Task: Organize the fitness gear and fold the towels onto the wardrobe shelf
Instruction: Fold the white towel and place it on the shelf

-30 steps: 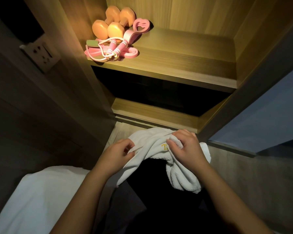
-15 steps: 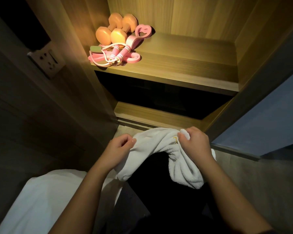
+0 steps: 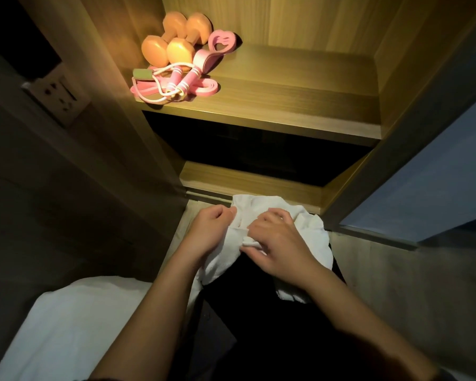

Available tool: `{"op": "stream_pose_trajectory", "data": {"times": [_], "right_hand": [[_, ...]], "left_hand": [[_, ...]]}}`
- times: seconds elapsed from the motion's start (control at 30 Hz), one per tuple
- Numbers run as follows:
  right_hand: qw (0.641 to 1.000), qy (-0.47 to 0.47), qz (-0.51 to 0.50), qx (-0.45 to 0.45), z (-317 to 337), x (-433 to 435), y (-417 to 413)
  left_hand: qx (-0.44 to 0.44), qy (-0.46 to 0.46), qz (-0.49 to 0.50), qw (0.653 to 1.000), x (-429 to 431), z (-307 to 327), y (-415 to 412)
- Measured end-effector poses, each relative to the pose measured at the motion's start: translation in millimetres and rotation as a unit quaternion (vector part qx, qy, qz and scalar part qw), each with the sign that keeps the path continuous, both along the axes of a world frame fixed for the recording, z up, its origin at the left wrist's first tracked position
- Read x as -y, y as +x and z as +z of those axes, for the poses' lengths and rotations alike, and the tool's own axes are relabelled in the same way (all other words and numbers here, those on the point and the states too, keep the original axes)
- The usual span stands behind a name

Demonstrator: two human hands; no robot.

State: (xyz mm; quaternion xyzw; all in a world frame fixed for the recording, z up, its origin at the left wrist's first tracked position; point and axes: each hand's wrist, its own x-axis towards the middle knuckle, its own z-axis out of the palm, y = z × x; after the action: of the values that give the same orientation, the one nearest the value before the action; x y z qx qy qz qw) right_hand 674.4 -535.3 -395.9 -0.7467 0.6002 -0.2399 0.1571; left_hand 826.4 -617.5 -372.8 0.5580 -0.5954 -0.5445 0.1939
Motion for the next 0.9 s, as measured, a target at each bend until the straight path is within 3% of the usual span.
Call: {"op": "stream_pose_trajectory", "data": {"times": [0.4,0.53,0.63,0.9], "right_hand": [[0.995,0.058,-0.072,-0.027,-12,15,-1],[0.995,0.056,-0.074,-0.019,-14,15,2],[0.997,0.038,-0.074,0.001,-13,11,4],[0.995,-0.077,-0.048,0.051,-9,-5,3]], "left_hand": [[-0.089,0.081,-0.023,0.992,-30,-30,63],[-0.128,0.1,0.046,0.986,-43,-39,68],[-0.097,0.04,0.102,0.989,-46,-33,60],[0.009,-0.076,0.091,0.993,-51,-18,24]]}}
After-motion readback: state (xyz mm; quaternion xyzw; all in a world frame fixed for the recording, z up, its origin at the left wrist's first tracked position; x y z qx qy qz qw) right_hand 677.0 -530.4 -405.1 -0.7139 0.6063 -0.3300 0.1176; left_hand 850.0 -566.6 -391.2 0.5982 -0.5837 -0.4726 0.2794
